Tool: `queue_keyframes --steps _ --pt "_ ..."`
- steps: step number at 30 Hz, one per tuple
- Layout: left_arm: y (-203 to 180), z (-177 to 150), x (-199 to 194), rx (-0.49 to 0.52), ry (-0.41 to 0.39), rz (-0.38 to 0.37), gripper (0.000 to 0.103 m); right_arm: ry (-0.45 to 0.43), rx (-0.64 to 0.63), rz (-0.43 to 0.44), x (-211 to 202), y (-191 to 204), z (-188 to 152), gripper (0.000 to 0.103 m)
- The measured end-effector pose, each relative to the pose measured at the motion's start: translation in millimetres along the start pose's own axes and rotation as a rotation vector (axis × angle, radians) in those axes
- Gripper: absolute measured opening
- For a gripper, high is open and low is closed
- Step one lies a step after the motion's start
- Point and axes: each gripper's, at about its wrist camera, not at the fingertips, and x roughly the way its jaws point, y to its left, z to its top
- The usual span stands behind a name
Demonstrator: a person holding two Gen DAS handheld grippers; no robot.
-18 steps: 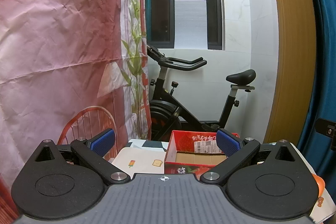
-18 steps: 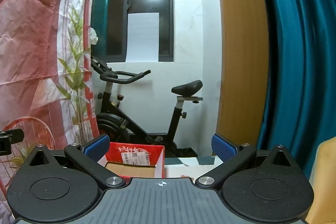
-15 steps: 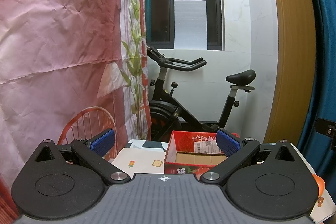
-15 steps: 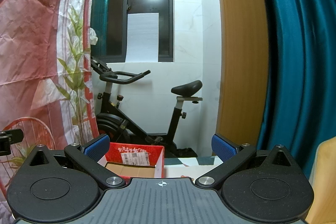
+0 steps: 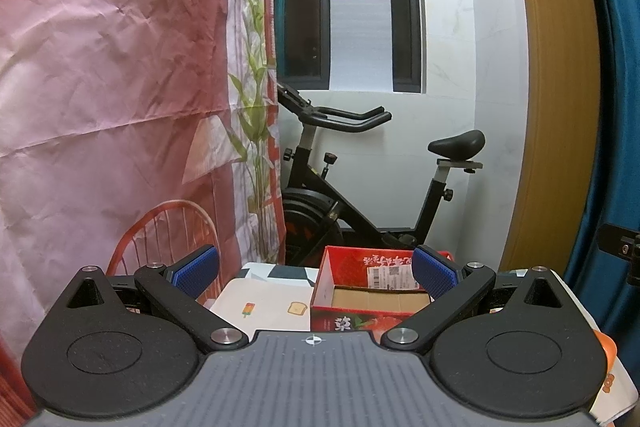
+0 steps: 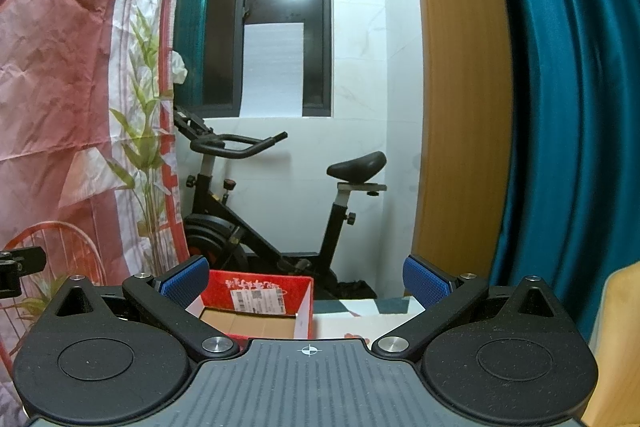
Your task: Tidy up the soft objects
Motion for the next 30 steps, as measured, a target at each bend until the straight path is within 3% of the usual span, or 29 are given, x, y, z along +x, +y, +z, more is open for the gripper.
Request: queue_keyframes --steps 30 --pt "3.7 -1.2 5.9 -0.006 0.009 -0.007 0.103 0.007 -0.002 0.006 -1.1 0.5 -1.4 0.103"
